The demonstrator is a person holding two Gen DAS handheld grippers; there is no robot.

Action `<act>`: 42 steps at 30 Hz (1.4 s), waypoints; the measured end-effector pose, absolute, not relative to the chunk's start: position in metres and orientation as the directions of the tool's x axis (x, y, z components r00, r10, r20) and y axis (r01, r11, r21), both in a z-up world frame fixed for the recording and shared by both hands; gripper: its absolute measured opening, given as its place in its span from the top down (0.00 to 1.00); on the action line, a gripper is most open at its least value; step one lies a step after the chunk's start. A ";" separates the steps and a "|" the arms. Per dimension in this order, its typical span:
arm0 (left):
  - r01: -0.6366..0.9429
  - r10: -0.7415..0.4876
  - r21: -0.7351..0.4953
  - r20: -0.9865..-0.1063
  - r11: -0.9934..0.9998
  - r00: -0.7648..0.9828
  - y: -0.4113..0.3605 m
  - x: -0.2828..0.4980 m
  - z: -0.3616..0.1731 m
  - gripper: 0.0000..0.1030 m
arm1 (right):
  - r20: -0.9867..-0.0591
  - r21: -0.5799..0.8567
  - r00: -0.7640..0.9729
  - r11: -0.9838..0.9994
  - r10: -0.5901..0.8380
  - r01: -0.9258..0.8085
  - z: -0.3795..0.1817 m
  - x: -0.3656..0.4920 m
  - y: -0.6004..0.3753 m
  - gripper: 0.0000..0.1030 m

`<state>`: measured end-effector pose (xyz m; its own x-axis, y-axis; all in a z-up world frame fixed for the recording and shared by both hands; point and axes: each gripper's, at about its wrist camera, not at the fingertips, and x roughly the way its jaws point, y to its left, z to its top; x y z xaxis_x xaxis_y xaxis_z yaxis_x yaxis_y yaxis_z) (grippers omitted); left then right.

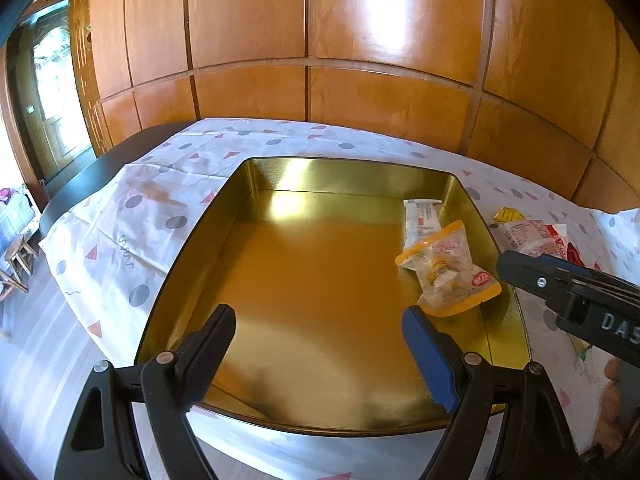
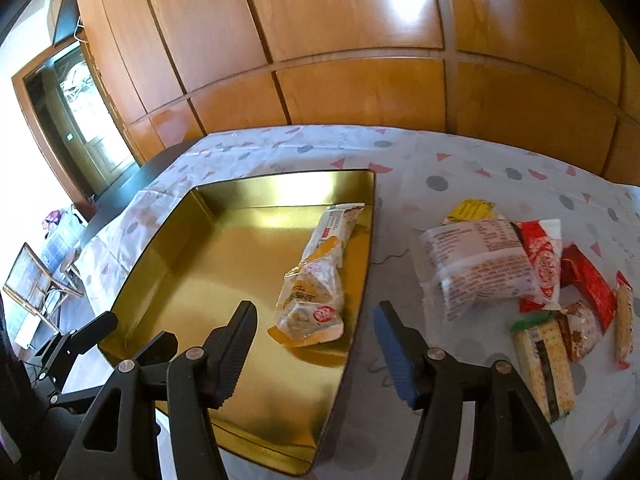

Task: Organize snacks
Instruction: 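Move the left gripper over the green-ended cracker pack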

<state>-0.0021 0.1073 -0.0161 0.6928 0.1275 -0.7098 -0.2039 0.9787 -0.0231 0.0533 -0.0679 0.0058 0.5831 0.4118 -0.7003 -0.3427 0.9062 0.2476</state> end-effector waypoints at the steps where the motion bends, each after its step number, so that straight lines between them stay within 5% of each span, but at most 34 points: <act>1: -0.202 0.127 -0.022 -0.709 0.979 0.693 0.106 -0.002 -0.016 0.17 | -0.697 0.247 0.589 0.908 0.409 -0.338 0.007 0.051 -0.071 0.40; 34: -0.085 0.070 0.014 -0.702 0.996 0.709 0.066 -0.004 -0.005 0.17 | -0.711 0.262 0.658 0.962 0.248 -0.079 -0.018 0.030 -0.189 0.40; 42: 0.055 -0.042 -0.003 -0.688 0.998 0.725 0.038 0.004 0.010 0.17 | -0.757 0.209 0.642 0.976 0.118 0.066 -0.038 0.007 -0.253 0.40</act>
